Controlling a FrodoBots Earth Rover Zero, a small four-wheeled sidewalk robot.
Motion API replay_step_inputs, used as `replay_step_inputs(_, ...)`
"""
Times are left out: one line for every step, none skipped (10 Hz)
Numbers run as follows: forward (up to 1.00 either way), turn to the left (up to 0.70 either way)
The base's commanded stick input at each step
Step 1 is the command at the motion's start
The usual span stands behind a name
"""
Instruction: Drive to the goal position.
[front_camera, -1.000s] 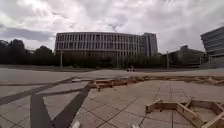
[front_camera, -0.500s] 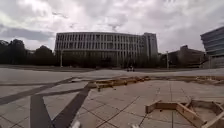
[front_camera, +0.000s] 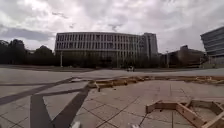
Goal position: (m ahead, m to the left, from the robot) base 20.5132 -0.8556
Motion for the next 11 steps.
replay_step_inputs(0.06,0.0)
replay_step_inputs(0.06,0.01)
replay_step_inputs(0.06,0.0)
replay_step_inputs(0.06,0.0)
replay_step_inputs(0.06,0.0)
replay_step_inputs(0.06,0.01)
replay_step_inputs(0.06,0.01)
replay_step_inputs(0.06,0.0)
replay_step_inputs(0.06,0.0)
replay_step_inputs(0.06,0.01)
replay_step_inputs(0.06,0.0)
